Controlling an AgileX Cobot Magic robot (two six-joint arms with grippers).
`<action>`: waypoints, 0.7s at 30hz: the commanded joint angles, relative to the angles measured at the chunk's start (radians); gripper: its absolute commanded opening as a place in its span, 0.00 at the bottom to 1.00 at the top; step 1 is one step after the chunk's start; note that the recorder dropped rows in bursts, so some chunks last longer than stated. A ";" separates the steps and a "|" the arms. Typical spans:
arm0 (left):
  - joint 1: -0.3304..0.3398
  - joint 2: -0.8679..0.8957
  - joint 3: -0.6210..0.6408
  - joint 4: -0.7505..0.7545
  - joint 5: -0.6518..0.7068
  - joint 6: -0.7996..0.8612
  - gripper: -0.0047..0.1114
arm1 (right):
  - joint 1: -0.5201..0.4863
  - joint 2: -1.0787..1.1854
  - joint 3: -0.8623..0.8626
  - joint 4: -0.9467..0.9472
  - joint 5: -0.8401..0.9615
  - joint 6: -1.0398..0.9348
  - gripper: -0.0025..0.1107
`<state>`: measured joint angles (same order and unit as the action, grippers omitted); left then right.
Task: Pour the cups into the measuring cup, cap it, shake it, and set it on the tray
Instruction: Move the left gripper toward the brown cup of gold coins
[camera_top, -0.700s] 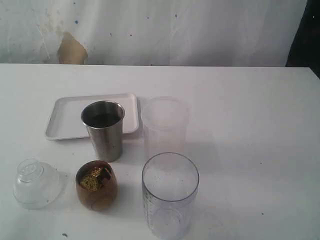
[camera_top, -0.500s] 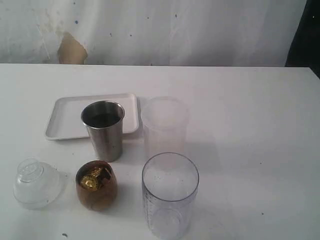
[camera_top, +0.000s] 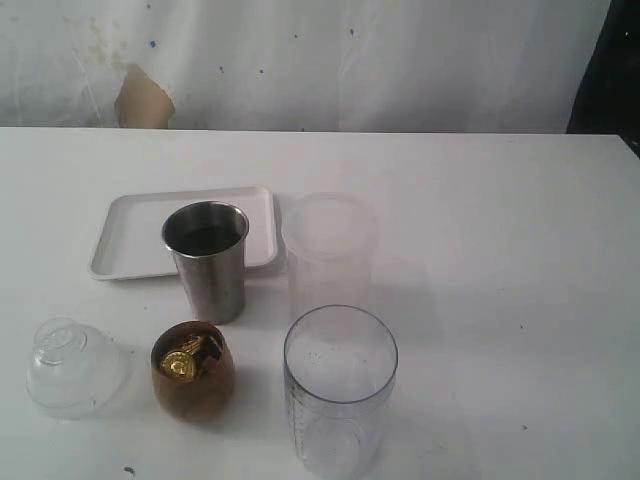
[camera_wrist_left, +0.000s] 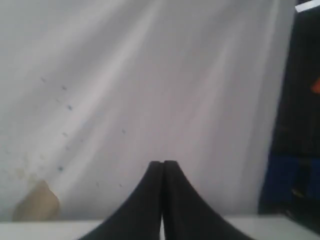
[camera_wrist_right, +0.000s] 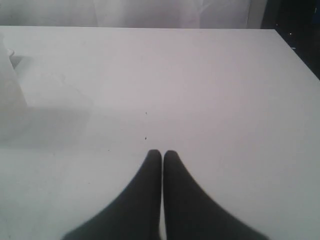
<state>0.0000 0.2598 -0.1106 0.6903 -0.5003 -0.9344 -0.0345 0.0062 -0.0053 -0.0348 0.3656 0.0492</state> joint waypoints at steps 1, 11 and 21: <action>-0.003 0.215 -0.007 0.366 -0.197 -0.200 0.04 | 0.004 -0.006 0.005 -0.003 -0.015 -0.009 0.03; -0.003 0.744 -0.007 0.492 -0.475 -0.201 0.36 | 0.004 -0.006 0.005 -0.003 -0.015 -0.009 0.03; -0.233 0.991 -0.007 0.328 -0.401 0.167 0.53 | 0.004 -0.006 0.005 -0.003 -0.015 0.016 0.03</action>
<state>-0.1744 1.2063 -0.1129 1.1237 -0.9248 -0.9239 -0.0345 0.0062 -0.0053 -0.0348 0.3656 0.0601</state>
